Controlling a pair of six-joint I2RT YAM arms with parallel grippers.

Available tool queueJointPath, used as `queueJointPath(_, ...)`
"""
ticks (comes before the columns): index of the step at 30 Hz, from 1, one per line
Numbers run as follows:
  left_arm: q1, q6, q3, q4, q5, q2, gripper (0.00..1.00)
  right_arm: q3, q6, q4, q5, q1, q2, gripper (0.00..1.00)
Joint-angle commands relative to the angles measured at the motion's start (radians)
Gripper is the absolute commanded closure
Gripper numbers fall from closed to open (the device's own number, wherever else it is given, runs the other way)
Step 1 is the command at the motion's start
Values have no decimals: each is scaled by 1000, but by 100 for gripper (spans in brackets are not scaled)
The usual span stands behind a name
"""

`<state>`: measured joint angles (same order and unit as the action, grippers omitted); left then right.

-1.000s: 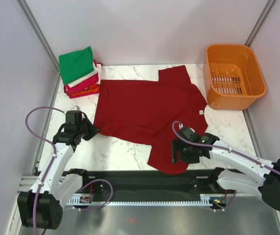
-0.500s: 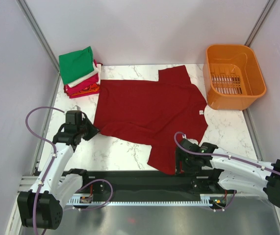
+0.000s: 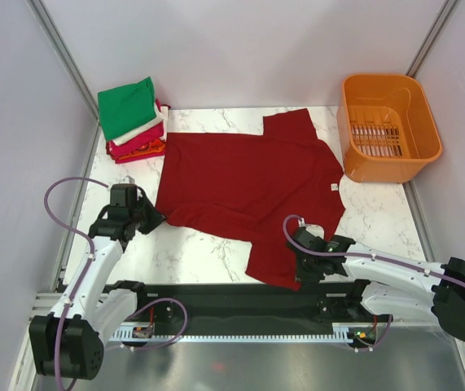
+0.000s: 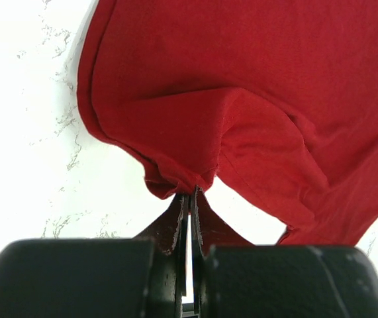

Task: Fold and stack the t-shirts
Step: Flatten the tshirt out

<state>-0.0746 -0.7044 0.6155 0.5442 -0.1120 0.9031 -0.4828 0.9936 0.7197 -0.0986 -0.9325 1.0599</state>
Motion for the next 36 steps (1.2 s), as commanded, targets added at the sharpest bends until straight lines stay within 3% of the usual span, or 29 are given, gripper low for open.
queueJointPath(1, -2, 39, 1, -26, -14, 3, 98, 7, 4, -86, -1, -3, 26, 74)
queueJointPath(2, -4, 40, 0, -26, -14, 3, 98, 9, 0, -86, -1, -3, 22, 84)
queueJointPath(6, -4, 39, 0, -26, -15, 0, 98, -29, -15, -40, -22, -3, -1, 100)
queueJointPath(14, -4, -21, 35, 48, -101, -90, 98, -229, -33, 156, -163, -3, -165, 100)
queueJointPath(22, -4, -46, 39, 154, -138, -200, 98, -281, 77, 314, -203, -3, -299, 100)
queueJointPath(28, -4, -50, 105, 287, -114, -282, 98, -425, 198, 526, -429, -3, -478, 100)
queueJointPath(36, -4, -44, 118, 350, -112, -309, 98, -559, 163, 580, -524, -3, -445, 100)
